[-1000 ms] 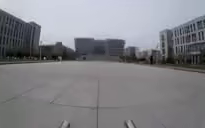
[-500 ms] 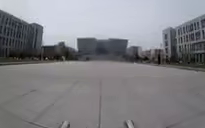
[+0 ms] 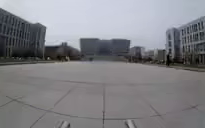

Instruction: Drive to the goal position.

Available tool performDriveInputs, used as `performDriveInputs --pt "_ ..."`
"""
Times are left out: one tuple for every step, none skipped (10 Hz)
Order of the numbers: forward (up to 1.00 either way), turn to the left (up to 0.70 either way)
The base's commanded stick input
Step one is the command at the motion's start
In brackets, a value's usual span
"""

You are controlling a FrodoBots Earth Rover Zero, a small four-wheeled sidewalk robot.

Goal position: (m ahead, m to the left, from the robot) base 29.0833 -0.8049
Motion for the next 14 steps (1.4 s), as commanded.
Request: performDriveInputs --pt "1.00 0.17" --pt "1.00 0.09" --pt "1.00 0.10" --pt "1.00 0.09" --pt "1.00 0.05" --pt "1.00 0.07" --pt "1.00 0.03" --pt "1.00 0.01" --pt "1.00 0.02" --pt "1.00 0.00" --pt "1.00 0.03" --pt "1.00 0.08" --pt "1.00 0.08" --pt "1.00 0.06"
